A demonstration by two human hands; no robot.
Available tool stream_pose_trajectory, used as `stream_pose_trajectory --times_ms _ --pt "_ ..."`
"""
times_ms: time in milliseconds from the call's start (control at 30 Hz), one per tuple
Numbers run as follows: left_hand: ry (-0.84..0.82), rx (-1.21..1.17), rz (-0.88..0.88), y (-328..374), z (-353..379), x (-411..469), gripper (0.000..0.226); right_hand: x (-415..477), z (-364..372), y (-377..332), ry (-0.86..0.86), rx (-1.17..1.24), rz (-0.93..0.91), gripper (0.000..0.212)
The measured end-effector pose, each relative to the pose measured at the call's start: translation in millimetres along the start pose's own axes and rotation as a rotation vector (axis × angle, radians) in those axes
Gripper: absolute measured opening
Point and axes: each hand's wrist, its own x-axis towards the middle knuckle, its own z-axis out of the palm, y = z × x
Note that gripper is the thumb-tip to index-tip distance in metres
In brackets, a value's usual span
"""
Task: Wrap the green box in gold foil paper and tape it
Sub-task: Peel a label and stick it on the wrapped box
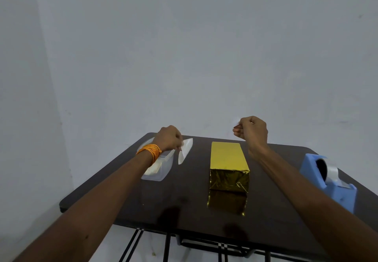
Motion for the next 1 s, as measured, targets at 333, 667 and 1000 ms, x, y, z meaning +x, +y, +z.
stream_pose_trajectory --times_ms 333,667,1000 --pt "-0.403 0.413 0.189 24 19 15 0.017 1 -7 8 -0.068 -0.068 -0.046 0.017" --pt "-0.334 0.615 0.296 18 47 14 0.016 4 -7 14 -0.148 -0.085 -0.083 0.016" --pt "-0.270 -1.019 -0.207 36 12 13 0.053 -5 -3 3 -0.441 -0.364 -0.561 0.012"
